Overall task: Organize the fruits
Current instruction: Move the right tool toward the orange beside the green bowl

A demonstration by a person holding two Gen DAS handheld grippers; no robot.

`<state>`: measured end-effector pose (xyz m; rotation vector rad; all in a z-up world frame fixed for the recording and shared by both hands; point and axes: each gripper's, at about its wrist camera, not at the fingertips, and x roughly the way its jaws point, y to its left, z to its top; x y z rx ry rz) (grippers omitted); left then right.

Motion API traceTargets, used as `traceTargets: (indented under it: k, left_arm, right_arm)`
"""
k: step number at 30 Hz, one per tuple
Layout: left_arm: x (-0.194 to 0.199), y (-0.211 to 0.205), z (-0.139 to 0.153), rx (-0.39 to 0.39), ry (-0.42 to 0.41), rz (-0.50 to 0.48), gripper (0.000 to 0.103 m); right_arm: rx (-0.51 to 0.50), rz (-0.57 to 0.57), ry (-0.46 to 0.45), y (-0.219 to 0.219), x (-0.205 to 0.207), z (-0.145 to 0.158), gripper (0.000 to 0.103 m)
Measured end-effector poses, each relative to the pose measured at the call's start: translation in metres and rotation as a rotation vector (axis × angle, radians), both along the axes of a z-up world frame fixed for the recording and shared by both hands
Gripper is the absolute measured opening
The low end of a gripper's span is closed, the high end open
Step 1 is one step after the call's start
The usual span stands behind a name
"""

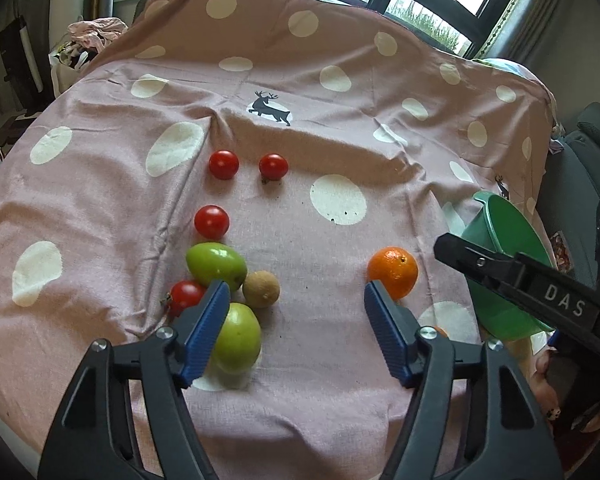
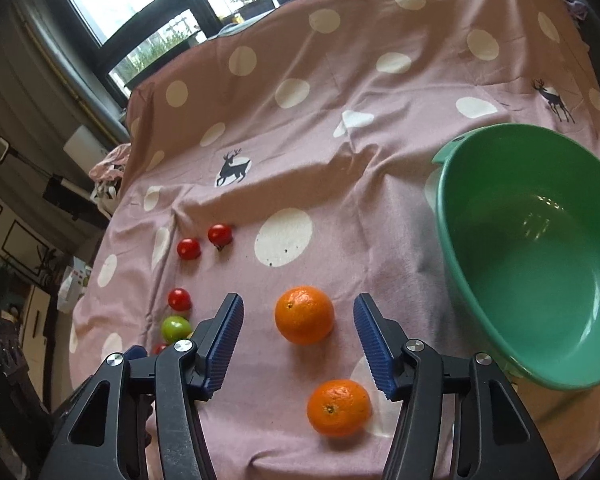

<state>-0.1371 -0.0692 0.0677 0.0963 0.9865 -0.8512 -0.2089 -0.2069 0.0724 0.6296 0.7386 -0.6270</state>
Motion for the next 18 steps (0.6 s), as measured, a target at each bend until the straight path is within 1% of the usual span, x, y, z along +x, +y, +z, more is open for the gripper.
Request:
traceTargets:
  k: [3, 8, 13, 18]
  left_arm:
    - [-0.001, -0.003, -0.003, 0.023, -0.014, 0.0, 0.066]
    - [0.002, -0.002, -0.007, 0.038, -0.013, 0.01, 0.065]
    - [0.005, -0.001, -0.008, 0.048, -0.013, 0.021, 0.065]
    - [0.005, 0.0, -0.008, 0.052, -0.016, 0.024, 0.065]
  right_arm:
    - [-0.01, 0.015, 0.046, 0.002, 0.013, -0.009, 0.06]
    - [0.001, 0.01, 0.095, -0.002, 0.024, -0.024, 0.06]
    - [-0.045, -0.023, 0.157, -0.003, 0.032, -0.035, 0.06]
    - [-0.053, -0.019, 0.186, -0.004, 0.039, -0.042, 0.06]
